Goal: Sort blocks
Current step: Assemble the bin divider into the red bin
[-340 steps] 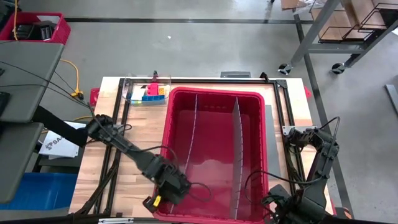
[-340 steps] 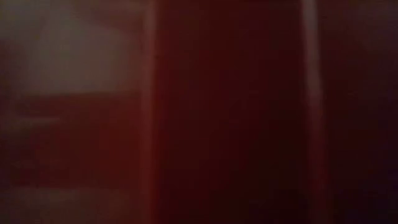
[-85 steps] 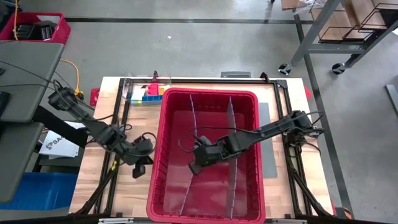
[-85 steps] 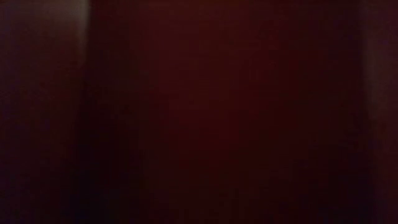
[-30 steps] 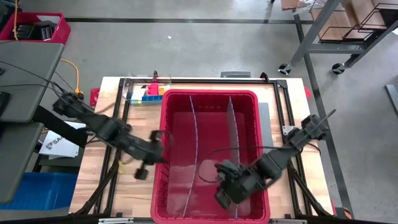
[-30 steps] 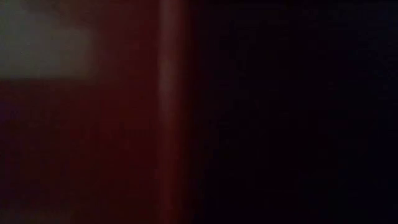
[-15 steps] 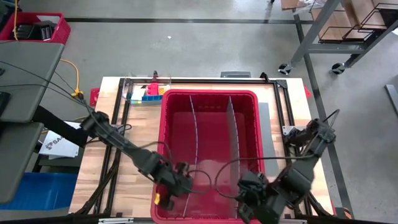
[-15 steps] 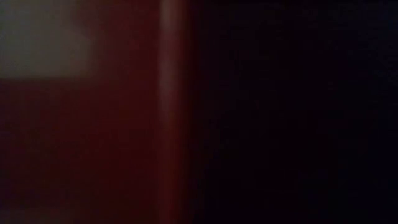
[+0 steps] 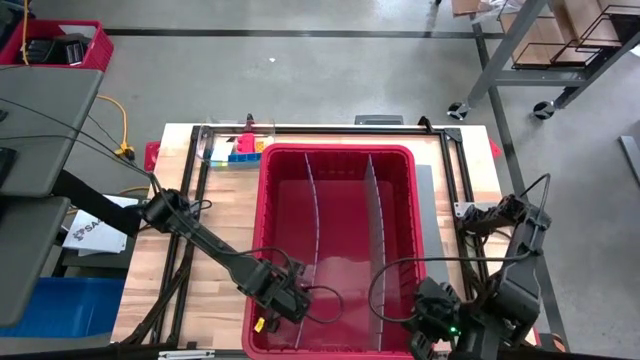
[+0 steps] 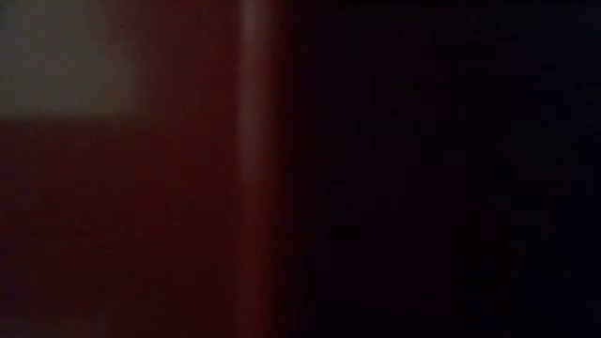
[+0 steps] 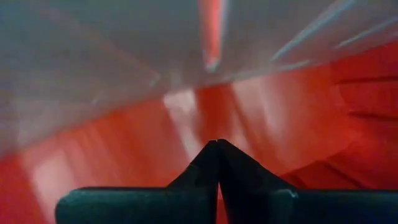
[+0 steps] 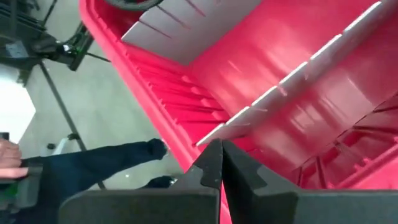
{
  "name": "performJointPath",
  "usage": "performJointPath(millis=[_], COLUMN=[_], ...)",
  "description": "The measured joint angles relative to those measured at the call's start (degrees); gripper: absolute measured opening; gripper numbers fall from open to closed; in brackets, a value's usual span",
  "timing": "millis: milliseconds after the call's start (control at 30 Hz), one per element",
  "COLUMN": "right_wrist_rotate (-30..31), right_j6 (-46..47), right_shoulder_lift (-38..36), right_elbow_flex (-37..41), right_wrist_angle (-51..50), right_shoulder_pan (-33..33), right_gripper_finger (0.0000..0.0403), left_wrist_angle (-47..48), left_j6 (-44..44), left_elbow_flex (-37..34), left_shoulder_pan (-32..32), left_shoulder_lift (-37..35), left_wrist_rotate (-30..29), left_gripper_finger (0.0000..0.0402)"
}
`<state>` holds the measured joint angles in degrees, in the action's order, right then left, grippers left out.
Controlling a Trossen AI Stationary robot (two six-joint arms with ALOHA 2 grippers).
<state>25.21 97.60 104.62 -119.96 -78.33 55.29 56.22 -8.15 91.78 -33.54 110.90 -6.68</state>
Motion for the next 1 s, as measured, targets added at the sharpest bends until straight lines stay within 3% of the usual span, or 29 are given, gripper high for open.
performJointPath(millis=[233, 500, 700, 1000], right_wrist_rotate=[0.3, 0.7, 1.6, 2.4], right_j6=[-0.3, -0.5, -0.5, -1.7], right_shoulder_lift=[0.0, 0.0, 0.0, 0.0], right_elbow_flex=[0.0, 0.0, 0.0, 0.0], right_wrist_angle=[0.6, 1.1, 2.6, 2.8], right_shoulder_pan=[0.0, -0.1, -0.2, -0.2], right_gripper_finger=[0.0, 0.0, 0.0, 0.0], left_wrist_angle=[4.1, 9.3, 10.4, 2.1], left_j6=[-1.8, -2.2, -3.3, -3.8], left_elbow_flex=[0.0, -0.2, -0.1, -0.2], left_shoulder_pan=[0.6, 2.7, 4.0, 3.0], left_shoulder_lift=[-4.3, -1.6, 2.5, 7.4], left_wrist_rotate=[3.9, 6.6, 12.7, 15.0], left_gripper_finger=[0.0, 0.0, 0.0, 0.0])
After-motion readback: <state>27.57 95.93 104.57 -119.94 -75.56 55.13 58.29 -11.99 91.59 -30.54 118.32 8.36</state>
